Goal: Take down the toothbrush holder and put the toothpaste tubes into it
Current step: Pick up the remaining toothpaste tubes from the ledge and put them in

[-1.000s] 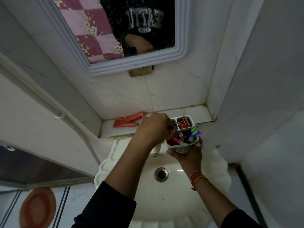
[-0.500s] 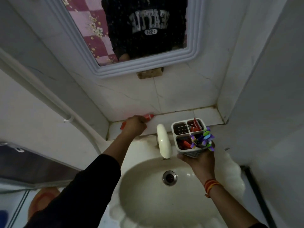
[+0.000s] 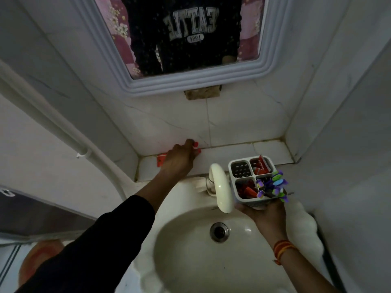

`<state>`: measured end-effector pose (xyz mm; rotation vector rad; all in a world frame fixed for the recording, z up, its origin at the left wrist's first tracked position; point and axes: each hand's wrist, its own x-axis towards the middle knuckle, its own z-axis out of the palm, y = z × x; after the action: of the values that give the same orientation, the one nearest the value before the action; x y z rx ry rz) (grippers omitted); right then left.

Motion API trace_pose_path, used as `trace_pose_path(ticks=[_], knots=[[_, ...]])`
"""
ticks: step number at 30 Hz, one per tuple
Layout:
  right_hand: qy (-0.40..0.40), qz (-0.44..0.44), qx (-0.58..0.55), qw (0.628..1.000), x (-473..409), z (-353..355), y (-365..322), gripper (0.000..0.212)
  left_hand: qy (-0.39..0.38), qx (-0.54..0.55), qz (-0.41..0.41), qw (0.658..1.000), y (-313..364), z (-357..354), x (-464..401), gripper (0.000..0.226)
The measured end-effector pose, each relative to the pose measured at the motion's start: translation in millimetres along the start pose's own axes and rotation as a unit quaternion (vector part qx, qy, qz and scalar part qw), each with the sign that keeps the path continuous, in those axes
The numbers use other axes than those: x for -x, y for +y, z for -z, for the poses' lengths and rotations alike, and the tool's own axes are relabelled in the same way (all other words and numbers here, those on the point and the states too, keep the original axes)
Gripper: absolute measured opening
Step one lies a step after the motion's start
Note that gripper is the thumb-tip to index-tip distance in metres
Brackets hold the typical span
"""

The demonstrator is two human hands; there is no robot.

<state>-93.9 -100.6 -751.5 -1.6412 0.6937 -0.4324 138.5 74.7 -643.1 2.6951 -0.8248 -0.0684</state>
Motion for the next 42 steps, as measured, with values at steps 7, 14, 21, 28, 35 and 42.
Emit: trace_pose_path(ticks=[7, 14, 21, 28, 35, 42], knots=[[0.000, -0.002, -0.010, 1.000, 1, 2, -4, 0.115, -0.125, 0.038, -0.109, 0.985, 94, 83, -7, 0.047], [0.006, 0.010, -0.008, 1.000, 1, 3, -11, 0.117, -0.253, -0.176, -0.184, 0.933, 161, 80, -18, 0.032], [-0.006, 0.001, 0.011, 1.000, 2, 9, -7, 0.106, -0.236, 0.174, -0.014, 0.956, 120, 74, -17, 0.032], [0.001, 0.011, 0.028, 1.000, 3, 8, -7, 0.104, -0.257, -0.095, 0.097, 0.957, 25, 19, -22, 0.057], [0.002, 0.016, 0.043, 0.999, 2, 7, -6, 0.099, -0.193, -0.104, 0.107, 0.970, -8, -12, -15, 0.066], [0.007, 0.016, 0.041, 0.999, 4, 6, -10, 0.098, -0.117, -0.150, 0.102, 0.976, -18, -21, -11, 0.056]])
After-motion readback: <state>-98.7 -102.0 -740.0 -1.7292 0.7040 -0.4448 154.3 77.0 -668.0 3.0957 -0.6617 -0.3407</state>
